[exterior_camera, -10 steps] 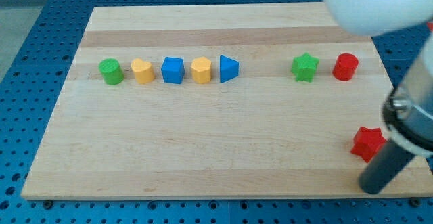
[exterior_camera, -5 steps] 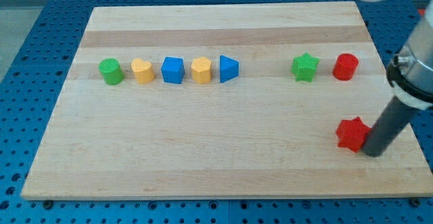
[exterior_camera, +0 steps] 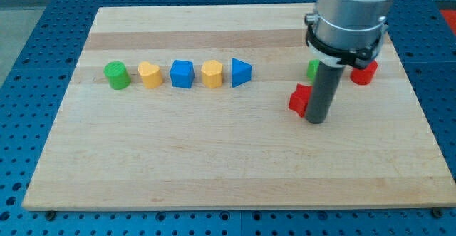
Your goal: Adjust the red star in between the green star and blue triangle
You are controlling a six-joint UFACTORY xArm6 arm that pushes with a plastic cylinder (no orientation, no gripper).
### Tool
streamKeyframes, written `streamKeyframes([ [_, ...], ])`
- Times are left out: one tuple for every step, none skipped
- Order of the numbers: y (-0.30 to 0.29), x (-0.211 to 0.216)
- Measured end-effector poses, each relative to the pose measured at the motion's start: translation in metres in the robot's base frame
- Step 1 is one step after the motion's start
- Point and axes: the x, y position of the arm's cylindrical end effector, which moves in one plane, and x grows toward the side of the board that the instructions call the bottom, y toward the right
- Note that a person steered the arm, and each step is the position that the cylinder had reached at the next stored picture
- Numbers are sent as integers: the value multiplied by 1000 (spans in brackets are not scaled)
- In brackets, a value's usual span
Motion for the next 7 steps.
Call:
streamKeyframes([
  [-13,-9],
  [-21,-19],
  [-21,-26],
  [-22,-34],
  [-28,-43],
  [-31,-49],
  [-35,-56],
])
